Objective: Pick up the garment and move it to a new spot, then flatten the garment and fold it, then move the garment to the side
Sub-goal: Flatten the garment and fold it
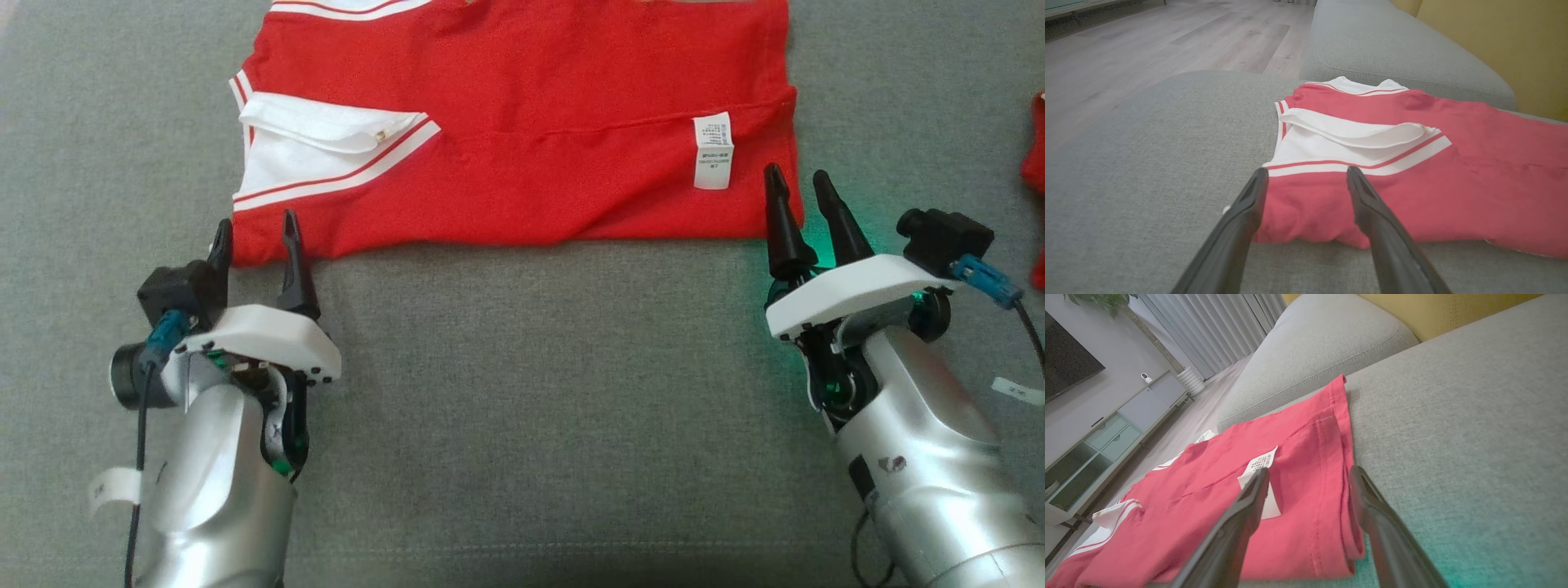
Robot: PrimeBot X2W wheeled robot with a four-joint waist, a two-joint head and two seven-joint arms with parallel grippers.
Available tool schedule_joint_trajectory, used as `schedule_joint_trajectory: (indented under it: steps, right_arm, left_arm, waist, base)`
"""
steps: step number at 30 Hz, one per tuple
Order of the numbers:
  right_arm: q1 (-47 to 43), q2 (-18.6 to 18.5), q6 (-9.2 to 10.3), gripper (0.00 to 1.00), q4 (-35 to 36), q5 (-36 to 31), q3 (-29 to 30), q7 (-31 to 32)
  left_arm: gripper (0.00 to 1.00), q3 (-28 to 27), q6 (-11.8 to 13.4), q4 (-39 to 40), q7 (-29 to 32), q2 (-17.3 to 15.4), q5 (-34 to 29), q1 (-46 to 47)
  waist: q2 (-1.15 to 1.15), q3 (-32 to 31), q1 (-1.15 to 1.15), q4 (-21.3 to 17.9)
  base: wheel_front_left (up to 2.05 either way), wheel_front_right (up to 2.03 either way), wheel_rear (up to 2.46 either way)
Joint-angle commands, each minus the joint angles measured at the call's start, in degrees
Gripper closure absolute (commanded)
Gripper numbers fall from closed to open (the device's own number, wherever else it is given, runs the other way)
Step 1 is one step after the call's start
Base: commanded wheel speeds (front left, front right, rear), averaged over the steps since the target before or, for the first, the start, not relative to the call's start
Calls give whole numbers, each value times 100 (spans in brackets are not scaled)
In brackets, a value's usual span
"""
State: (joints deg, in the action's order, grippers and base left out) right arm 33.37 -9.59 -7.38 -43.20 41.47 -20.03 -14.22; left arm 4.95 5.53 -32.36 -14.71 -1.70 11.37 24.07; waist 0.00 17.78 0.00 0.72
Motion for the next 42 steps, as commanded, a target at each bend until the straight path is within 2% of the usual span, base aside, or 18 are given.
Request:
schedule_joint_trajectory:
  steps: [1, 10, 16, 17, 19, 25, 27, 28, 42]
  right_arm:
    - [-36, 61, -11, 0, 236, 24, -53, -76]
    - [-89, 102, -11, 0, 148, -272, -12, -77]
    - [3, 89, -11, 0, -336, -816, -33, -77]
    - [26, 90, -11, 0, -428, -919, -62, -71]
    - [57, 132, -11, 0, -573, -1036, -92, -54]
    - [107, 273, -11, 2, -976, -1200, -218, 138]
    - [139, 304, -11, 83, -1052, -1169, -217, 128]
    - [153, 312, -11, 100, -1080, -1154, -215, 114]
    - [-210, 240, -11, 100, -870, -766, -55, -72]
  left_arm:
    - [0, -139, 1, 126, -29, -120, 47, 102]
    - [0, -146, 23, -539, -29, -119, 107, 255]
    - [0, -53, 96, -1425, -29, -119, 0, 514]
    - [29, -41, 69, -1551, -29, -119, 7, 556]
    - [100, 7, 32, -1799, -29, -119, 27, 616]
    - [100, 98, -55, -2128, -29, -119, 155, 741]
    - [100, 126, -70, -2151, -29, -119, 174, 757]
    - [100, 138, -79, -2158, -29, -119, 179, 761]
    - [100, 16, -122, -1527, -29, -118, 161, 213]
  waist:
    - [0, 10, 0, -18]
    - [0, 26, 0, -92]
    - [0, 17, 0, -125]
    - [0, 12, 0, -123]
    - [0, -8, 0, -118]
    - [0, -16, 0, -81]
    - [0, -15, 0, -60]
    - [0, -19, 0, -52]
    - [0, -595, 0, -146]
  base:
    - [0, 0, 0]
    - [0, 0, 0]
    - [0, 0, 0]
    - [0, 0, 0]
    - [0, 0, 0]
    - [0, 0, 0]
    - [0, 0, 0]
    - [0, 0, 0]
    - [0, 0, 0]
